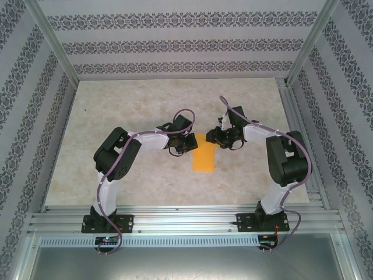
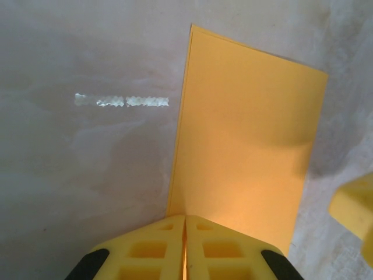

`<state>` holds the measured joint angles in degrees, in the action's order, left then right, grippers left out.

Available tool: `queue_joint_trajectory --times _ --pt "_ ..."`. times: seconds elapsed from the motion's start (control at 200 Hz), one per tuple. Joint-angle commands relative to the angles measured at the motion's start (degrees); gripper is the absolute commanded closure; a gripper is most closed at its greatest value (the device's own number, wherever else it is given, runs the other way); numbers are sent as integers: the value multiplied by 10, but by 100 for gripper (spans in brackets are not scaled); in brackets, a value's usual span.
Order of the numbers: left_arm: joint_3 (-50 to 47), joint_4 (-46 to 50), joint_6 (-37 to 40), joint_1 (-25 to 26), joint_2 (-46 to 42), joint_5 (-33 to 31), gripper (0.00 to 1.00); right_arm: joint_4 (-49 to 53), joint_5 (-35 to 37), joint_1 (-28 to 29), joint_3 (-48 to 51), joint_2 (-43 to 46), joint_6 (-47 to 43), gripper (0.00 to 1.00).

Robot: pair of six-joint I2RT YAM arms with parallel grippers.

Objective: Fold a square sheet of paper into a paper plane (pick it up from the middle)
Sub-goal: Fold the square sheet of paper in half at the center of the table.

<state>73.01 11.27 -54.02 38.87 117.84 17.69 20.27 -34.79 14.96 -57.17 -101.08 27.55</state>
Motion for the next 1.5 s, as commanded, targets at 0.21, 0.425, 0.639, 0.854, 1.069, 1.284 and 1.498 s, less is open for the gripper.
queue_joint_trajectory --times 0.21,0.425,0.639,0.854,1.069,1.284,1.498 --pt "-21 51 16 8 4 -13 89 -59 1 14 82 -11 23 60" --pt "-18 51 16 9 7 -11 89 -48 -9 17 85 30 24 59" --pt "-14 51 16 9 10 -8 89 -84 -31 33 141 84 59 60" --pt "-17 50 15 8 10 -9 89 -122 -3 53 199 53 74 60" --pt "-20 50 17 9 9 -7 89 -89 -12 58 196 98 67 59" --pt "-19 49 17 9 8 -7 89 -114 -30 64 231 133 88 59" --pt "-21 48 17 9 7 -7 89 -113 1 72 253 93 82 59"
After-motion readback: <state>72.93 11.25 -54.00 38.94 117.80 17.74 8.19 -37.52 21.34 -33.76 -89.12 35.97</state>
